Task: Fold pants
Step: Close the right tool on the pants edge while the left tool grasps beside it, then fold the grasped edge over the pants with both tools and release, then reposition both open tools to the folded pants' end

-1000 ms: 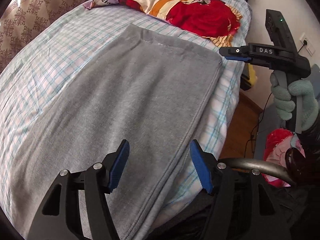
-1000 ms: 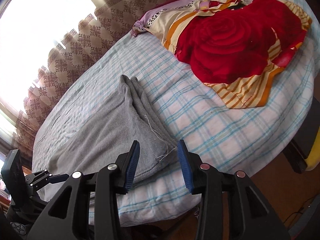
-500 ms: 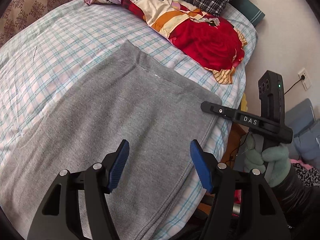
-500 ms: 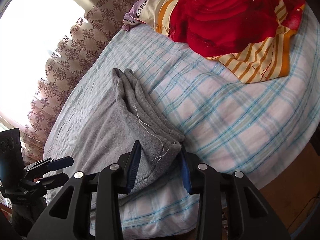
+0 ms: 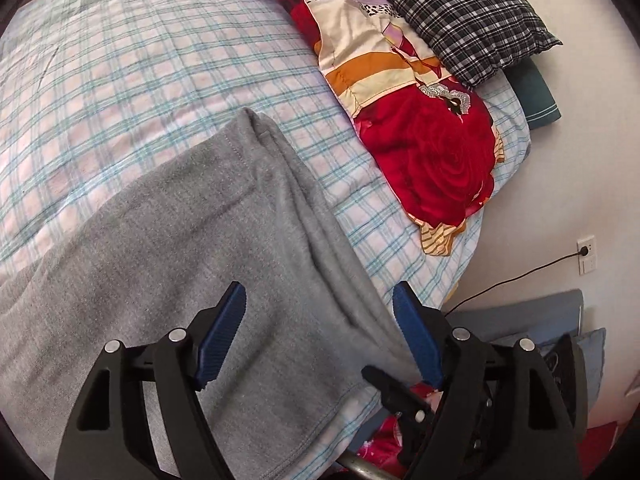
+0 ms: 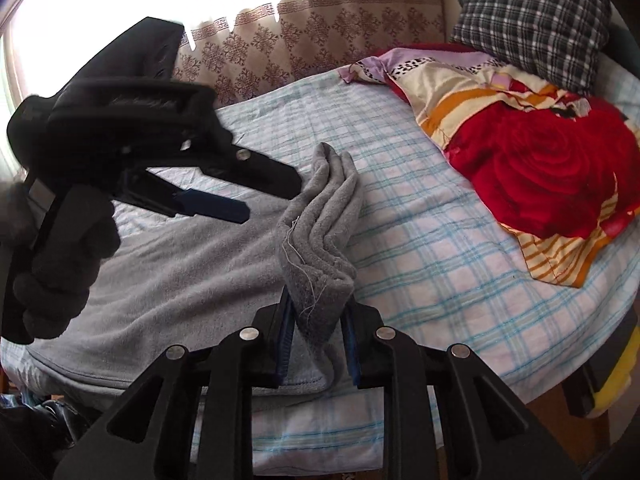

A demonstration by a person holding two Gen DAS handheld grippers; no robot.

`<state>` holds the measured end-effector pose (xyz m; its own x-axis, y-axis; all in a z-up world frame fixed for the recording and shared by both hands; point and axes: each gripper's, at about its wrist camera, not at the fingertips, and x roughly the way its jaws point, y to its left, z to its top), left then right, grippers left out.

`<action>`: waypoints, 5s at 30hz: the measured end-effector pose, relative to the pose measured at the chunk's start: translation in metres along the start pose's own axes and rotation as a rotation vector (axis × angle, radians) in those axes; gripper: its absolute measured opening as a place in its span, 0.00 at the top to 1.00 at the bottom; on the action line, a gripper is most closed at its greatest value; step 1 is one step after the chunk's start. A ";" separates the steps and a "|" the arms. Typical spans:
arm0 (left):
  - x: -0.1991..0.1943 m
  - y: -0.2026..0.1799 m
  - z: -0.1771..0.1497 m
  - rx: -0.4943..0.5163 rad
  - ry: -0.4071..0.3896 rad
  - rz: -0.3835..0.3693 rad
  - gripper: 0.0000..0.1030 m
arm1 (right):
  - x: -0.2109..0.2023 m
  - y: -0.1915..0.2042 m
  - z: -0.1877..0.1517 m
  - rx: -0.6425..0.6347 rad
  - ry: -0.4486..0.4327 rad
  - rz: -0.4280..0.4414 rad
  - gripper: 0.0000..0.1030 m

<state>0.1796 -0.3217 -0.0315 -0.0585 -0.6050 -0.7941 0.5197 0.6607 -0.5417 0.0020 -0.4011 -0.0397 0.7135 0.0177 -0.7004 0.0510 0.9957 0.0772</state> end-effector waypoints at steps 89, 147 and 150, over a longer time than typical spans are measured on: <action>-0.201 0.181 -0.243 -0.218 -0.361 0.244 0.81 | 0.066 0.144 -0.011 -0.073 0.412 0.467 0.64; -0.129 0.122 -0.247 0.047 -0.156 0.328 0.25 | 0.054 0.087 -0.016 0.073 0.418 0.250 0.46; -0.128 0.119 -0.246 0.053 -0.151 0.362 0.25 | 0.054 0.083 -0.018 0.111 0.430 0.275 0.46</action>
<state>0.0392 -0.0566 -0.0617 0.2603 -0.3980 -0.8797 0.5270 0.8220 -0.2159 0.0326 -0.3160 -0.0837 0.3604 0.3365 -0.8700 -0.0077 0.9337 0.3579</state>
